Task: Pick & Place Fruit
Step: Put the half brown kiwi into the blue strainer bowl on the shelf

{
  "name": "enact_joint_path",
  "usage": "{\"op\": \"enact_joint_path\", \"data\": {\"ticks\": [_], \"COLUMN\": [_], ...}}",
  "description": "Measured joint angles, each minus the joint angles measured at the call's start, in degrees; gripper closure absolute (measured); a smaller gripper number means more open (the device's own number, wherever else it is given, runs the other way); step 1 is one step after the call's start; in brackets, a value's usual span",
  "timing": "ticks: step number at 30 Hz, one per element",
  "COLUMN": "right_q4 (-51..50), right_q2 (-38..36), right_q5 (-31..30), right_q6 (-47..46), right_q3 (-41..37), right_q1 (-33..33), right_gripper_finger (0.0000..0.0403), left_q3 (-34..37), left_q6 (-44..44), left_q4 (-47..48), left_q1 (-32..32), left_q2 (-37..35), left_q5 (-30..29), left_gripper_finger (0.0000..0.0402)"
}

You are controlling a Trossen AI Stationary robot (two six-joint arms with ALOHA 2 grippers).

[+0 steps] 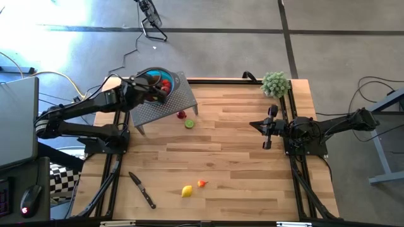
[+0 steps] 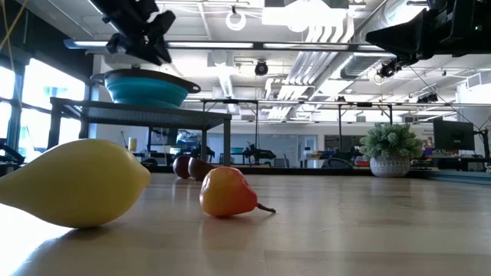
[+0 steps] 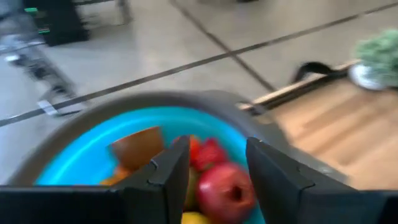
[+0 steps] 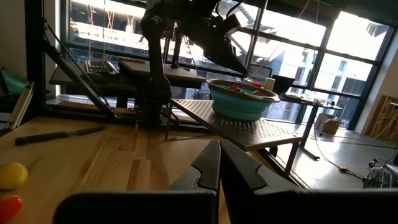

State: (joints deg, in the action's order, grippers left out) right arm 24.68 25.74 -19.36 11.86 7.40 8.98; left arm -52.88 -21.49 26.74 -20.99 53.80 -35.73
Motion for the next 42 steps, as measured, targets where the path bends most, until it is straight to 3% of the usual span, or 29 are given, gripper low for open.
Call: {"op": "enact_joint_path", "data": {"ticks": [14, 31, 42], "right_q4": [0.03, 0.44, 0.44], "right_q2": [-0.02, -0.02, -0.01], "right_q5": [-0.01, -0.01, 0.0], "right_q6": [0.0, 0.0, 0.0], "right_q3": [0.0, 0.0, 0.0], "right_q1": [-0.01, 0.0, -0.01], "right_gripper_finger": [0.0401, 0.04, 0.04], "left_q3": [0.0, 0.0, 0.0], "left_q6": [1.77, 4.98, 4.03], "left_q4": [-3.53, -3.41, -3.81], "left_q1": [0.78, 13.34, 13.9], "left_q2": [-2.44, -2.86, -2.45], "left_q5": [26.18, 27.28, 26.25], "left_gripper_finger": [0.0305, 0.0361, 0.0362]}}
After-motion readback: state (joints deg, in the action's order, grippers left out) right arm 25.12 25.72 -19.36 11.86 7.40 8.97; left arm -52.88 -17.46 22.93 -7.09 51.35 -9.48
